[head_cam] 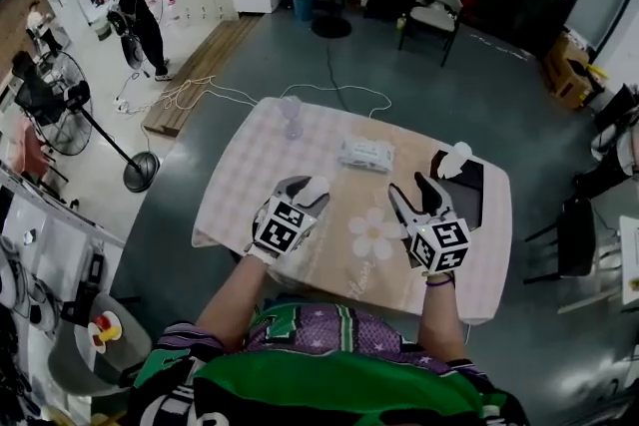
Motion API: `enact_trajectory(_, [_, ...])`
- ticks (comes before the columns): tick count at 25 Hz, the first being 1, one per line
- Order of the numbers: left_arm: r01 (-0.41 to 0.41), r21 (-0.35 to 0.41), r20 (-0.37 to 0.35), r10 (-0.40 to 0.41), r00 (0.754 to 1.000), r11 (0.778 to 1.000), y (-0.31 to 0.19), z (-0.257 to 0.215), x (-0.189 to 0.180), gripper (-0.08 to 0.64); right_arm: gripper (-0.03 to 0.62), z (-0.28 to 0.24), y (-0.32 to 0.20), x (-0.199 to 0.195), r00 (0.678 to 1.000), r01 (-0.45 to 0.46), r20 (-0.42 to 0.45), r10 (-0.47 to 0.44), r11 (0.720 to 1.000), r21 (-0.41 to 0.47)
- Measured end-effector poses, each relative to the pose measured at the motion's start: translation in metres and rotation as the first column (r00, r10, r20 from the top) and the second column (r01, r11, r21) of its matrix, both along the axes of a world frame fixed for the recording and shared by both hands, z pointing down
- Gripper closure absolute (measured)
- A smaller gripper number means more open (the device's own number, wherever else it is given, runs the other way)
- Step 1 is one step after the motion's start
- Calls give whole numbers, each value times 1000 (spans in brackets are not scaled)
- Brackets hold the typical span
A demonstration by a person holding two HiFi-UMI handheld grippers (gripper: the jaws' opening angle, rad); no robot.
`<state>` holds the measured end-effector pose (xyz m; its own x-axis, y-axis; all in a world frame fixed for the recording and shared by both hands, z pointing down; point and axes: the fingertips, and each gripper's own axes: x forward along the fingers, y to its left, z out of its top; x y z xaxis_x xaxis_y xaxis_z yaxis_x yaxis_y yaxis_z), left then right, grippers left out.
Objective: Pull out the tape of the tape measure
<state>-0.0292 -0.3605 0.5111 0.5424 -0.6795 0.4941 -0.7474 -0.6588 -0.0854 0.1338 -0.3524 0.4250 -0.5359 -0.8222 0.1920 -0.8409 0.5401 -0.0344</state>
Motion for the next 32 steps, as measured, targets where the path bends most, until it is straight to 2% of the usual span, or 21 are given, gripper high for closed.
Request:
enact_trajectory(6, [-23, 81, -30, 25, 999, 996, -7, -56, -25, 324, 350, -33, -6, -18, 1000, -17, -7, 18, 999, 31])
enact_trajectory(14, [-37, 155, -61, 47, 997, 987, -6, -97, -52, 324, 353, -66, -3, -48, 999, -26, -44, 30, 996, 80])
enact_trajectory(22, [-78, 187, -64, 91, 994, 979, -2, -109, -78, 324, 354, -67, 12, -68, 996, -74, -48, 80, 991, 110])
enact_trajectory(28, [-137, 194, -103, 159, 982, 971, 26, -114, -87, 324, 354, -60, 47, -81, 991, -122, -48, 128, 985, 121])
enact_trajectory(32, [-175, 190, -121, 200, 972, 966, 46, -119, -86, 324, 354, -60, 63, -95, 991, -118, -51, 125, 985, 124])
